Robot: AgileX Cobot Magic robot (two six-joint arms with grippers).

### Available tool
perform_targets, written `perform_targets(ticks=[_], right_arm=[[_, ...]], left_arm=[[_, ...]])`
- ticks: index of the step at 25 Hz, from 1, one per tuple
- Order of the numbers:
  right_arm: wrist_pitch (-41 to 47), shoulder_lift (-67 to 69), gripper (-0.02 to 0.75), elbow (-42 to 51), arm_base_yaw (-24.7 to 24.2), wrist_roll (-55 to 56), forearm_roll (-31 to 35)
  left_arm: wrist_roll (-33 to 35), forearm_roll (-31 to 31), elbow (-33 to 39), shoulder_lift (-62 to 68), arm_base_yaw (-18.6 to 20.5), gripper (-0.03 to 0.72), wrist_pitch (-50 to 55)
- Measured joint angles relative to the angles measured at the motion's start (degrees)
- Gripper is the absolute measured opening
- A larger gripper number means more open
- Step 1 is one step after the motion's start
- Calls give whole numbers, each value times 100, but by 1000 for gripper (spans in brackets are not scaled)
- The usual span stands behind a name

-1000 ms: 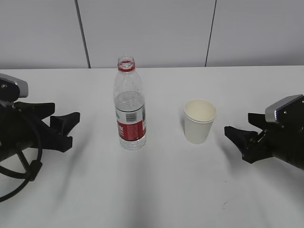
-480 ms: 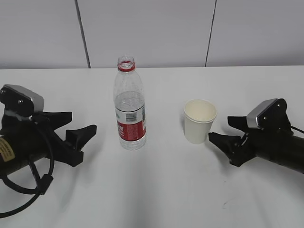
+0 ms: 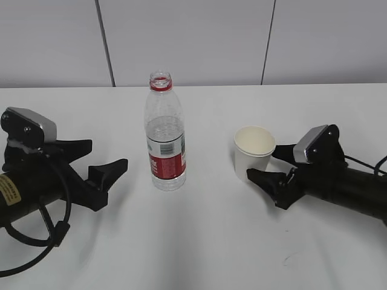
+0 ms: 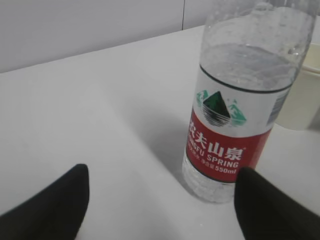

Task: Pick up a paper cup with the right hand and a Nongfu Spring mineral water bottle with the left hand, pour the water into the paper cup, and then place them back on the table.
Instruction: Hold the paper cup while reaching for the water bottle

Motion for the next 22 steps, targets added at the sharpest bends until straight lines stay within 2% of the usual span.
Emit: perform_targets(ticks=[13,16,22], right_arm=[[-26,550,643,-706,769,0,515],[-26,572,641,-719,835,0,515],[-26,584,583,-719,835,0,576]], left_arm=[[-170,272,0,0,0,547,0],[-208,314,0,0,0,547,0],[-229,429,0,0,0,547,0]])
